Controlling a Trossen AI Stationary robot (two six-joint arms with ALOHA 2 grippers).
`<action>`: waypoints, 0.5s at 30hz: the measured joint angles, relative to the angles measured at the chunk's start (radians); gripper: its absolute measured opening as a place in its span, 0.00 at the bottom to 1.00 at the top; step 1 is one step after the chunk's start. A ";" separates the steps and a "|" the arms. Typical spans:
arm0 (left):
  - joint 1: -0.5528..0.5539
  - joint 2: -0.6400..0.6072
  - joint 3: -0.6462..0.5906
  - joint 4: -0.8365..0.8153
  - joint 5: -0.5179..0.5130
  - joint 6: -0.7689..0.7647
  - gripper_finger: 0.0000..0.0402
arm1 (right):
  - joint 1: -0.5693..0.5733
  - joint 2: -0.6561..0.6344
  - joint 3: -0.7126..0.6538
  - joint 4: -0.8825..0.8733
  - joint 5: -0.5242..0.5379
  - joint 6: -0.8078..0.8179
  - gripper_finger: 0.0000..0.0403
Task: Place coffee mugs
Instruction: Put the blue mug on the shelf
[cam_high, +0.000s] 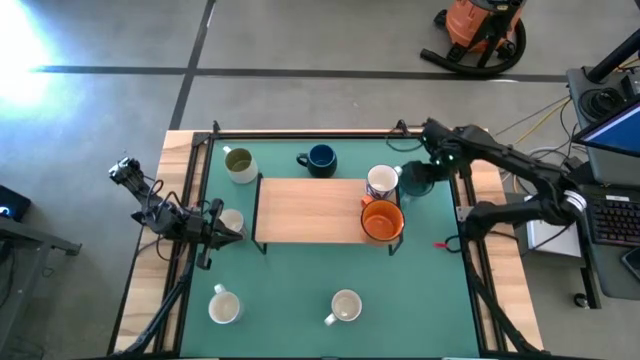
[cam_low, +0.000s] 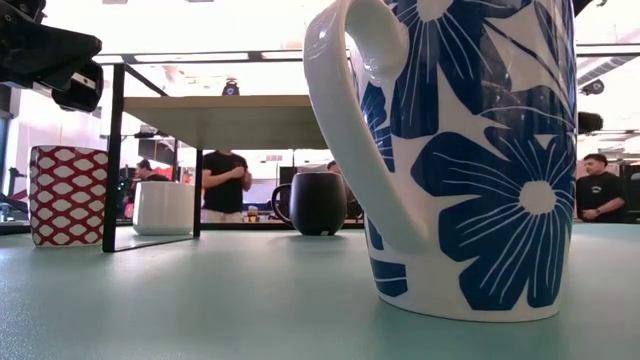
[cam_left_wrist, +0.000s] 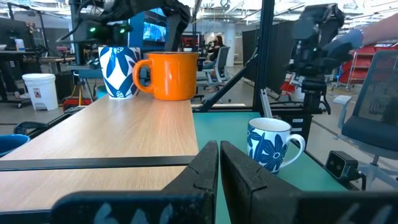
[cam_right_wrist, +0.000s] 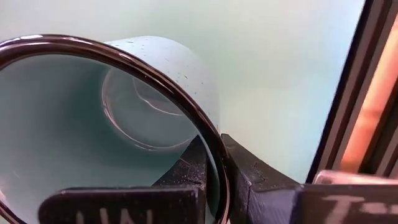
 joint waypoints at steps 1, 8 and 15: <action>0.000 0.000 0.000 0.000 0.000 0.000 0.00 | -0.027 0.019 0.000 0.021 -0.004 -0.031 0.03; 0.000 0.000 0.000 0.000 0.000 0.000 0.00 | -0.170 0.137 -0.001 0.189 -0.054 -0.181 0.03; 0.000 0.000 0.000 0.000 0.000 0.000 0.00 | -0.188 0.246 0.034 0.278 -0.069 -0.265 0.03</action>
